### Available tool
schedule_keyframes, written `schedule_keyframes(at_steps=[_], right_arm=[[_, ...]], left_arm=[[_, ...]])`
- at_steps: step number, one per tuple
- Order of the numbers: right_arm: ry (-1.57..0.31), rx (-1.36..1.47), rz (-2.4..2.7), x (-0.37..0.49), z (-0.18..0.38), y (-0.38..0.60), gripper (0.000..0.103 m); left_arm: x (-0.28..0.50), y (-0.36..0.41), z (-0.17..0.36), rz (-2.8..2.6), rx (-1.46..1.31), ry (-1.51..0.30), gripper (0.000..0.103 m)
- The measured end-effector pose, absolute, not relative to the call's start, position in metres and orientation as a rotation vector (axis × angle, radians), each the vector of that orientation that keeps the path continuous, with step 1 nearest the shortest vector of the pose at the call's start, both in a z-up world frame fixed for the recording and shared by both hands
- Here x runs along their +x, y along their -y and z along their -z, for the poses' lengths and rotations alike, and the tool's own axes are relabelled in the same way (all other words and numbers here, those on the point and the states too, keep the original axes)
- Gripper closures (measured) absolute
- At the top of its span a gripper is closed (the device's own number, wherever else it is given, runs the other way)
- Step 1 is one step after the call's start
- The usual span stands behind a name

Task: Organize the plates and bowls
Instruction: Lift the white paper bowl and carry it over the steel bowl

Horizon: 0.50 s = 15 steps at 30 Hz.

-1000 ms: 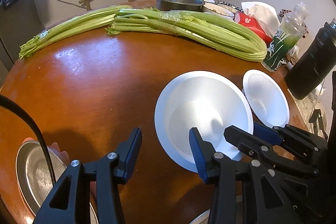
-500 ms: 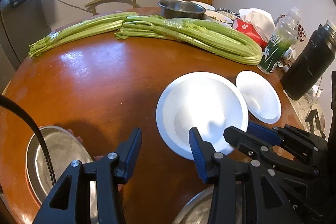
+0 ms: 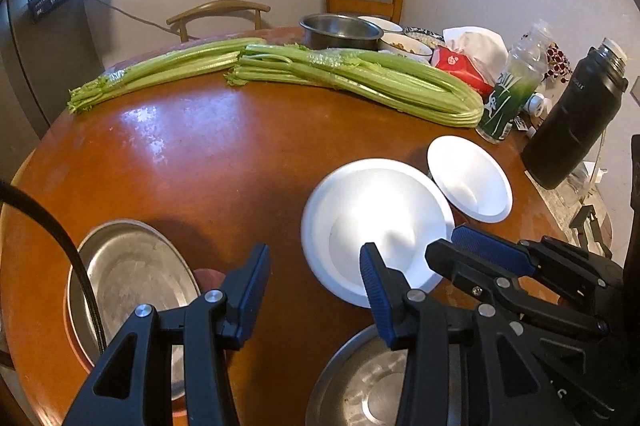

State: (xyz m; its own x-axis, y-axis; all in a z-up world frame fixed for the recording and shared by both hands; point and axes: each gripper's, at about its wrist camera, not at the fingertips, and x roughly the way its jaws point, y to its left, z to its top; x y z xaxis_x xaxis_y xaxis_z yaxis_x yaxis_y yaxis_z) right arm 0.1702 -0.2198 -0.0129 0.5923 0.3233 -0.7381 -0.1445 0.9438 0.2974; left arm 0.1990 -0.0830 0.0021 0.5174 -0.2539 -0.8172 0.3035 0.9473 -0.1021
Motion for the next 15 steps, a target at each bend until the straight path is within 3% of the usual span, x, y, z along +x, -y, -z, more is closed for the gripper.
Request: schedule_keyframes(at_steps=[12, 15], right_arm=[[-0.938, 0.274, -0.238, 0.162, 0.026, 0.237, 0.076], [-0.944, 0.297, -0.220, 0.161, 0.028, 0.245, 0.071]], left_arm=[[0.201, 0.088, 0.000, 0.385, 0.036, -0.973, 0.056], [0.206, 0.087, 0.002, 0.386, 0.030, -0.977, 0.056]])
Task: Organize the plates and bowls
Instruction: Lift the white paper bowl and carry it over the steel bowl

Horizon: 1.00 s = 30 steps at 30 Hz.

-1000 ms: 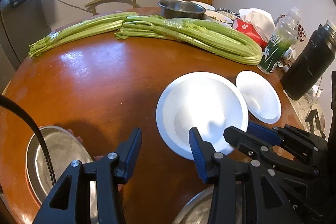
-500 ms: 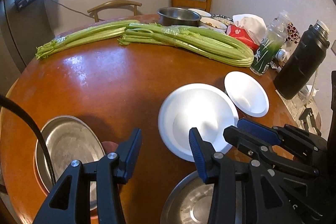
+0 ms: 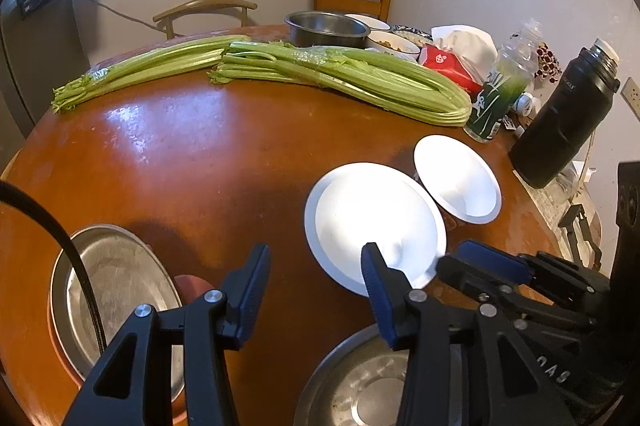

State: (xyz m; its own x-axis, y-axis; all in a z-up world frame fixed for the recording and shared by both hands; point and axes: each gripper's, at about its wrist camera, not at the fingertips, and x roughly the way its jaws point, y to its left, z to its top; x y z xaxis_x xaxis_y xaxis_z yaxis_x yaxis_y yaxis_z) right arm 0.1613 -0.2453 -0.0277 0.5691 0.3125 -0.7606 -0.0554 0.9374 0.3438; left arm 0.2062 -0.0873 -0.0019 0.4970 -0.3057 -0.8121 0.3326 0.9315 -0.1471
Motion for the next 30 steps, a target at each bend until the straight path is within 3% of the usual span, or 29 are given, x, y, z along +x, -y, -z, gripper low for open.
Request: schedule_keyframes(at_steps=[21, 26, 30], right_arm=[[-0.991, 0.297, -0.211, 0.195, 0.053, 0.251, 0.069], [-0.991, 0.267, -0.223, 0.196, 0.055, 0.244, 0.073], [-0.987, 0.259, -0.222, 0.194, 0.053, 0.243, 0.074]], left_arm=[[0.242, 0.108, 0.042, 0.418, 0.047, -1.077, 0.056], [0.239, 0.113, 0.046, 0.438, 0.071, -1.082, 0.075], [0.237, 0.113, 0.043, 0.436, 0.075, -1.072, 0.075]])
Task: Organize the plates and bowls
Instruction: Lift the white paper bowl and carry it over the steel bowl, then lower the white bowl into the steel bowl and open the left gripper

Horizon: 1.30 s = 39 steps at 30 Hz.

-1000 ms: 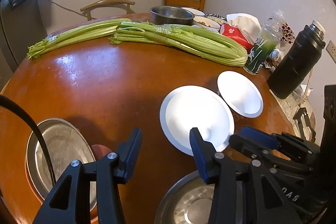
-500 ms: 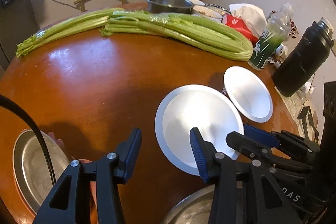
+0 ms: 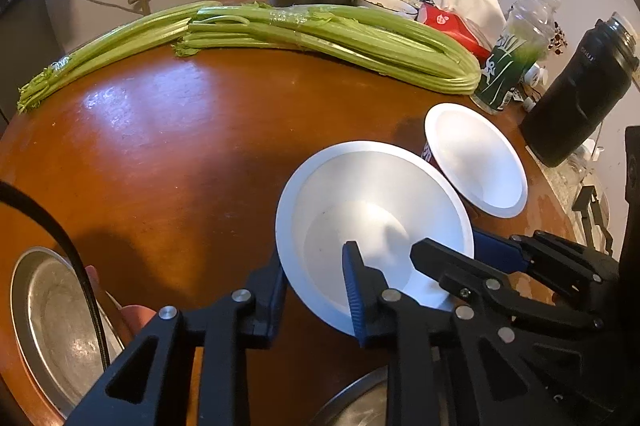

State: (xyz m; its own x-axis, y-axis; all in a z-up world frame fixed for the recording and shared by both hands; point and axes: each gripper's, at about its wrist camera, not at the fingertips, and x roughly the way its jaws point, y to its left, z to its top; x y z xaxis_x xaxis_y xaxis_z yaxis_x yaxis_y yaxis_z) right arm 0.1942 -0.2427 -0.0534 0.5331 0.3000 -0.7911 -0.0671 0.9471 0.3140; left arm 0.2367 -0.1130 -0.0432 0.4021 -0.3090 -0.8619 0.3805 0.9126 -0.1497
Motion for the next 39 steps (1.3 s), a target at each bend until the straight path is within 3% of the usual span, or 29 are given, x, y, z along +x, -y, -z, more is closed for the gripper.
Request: schedule_keyframes(at_steps=[27, 39], right_arm=[[-0.878, 0.220, -0.283, 0.147, 0.006, 0.224, 0.073], [-0.857, 0.213, -0.301, 0.109, 0.001, 0.215, 0.072]], left_arm=[[0.169, 0.087, -0.016, 0.399, 0.079, -0.937, 0.075], [0.132, 0.079, -0.018, 0.397, 0.068, -0.922, 0.075]])
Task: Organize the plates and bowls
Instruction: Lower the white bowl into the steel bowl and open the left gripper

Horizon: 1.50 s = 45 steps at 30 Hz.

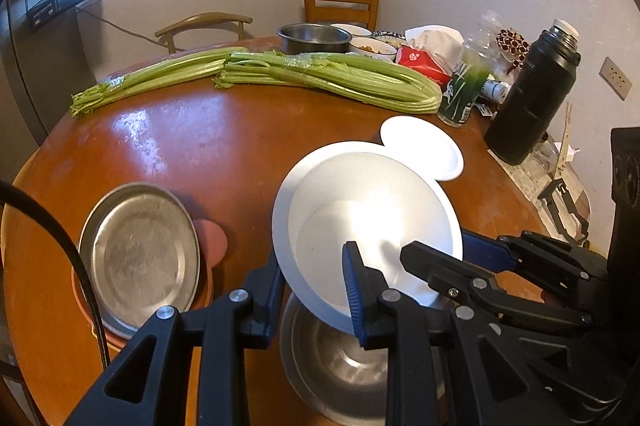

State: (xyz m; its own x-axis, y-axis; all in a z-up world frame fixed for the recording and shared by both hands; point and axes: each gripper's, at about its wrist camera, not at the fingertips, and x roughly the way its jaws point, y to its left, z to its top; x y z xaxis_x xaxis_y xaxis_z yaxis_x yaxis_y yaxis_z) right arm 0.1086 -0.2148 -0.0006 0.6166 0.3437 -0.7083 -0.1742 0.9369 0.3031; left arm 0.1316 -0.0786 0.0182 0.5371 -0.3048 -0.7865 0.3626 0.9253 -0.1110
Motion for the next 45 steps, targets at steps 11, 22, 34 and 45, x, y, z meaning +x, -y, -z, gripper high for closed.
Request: schedule_keyframes(at_steps=[11, 22, 34, 45], right_arm=[[-0.885, 0.224, -0.300, 0.077, 0.017, 0.212, 0.072], [-0.930, 0.211, -0.293, 0.068, 0.031, 0.214, 0.072], [-0.967, 0.185, -0.276, 0.065, 0.037, 0.213, 0.072], [-0.995, 0.174, -0.268, 0.068, 0.042, 0.210, 0.071]], left_arm=[[0.103, 0.078, -0.003, 0.413, 0.074, -0.942, 0.075], [0.094, 0.082, 0.013, 0.425, 0.088, -0.977, 0.075], [0.094, 0.086, 0.025, 0.436, 0.106, -1.020, 0.075], [0.101, 0.082, 0.033, 0.432, 0.101, -1.051, 0.074]])
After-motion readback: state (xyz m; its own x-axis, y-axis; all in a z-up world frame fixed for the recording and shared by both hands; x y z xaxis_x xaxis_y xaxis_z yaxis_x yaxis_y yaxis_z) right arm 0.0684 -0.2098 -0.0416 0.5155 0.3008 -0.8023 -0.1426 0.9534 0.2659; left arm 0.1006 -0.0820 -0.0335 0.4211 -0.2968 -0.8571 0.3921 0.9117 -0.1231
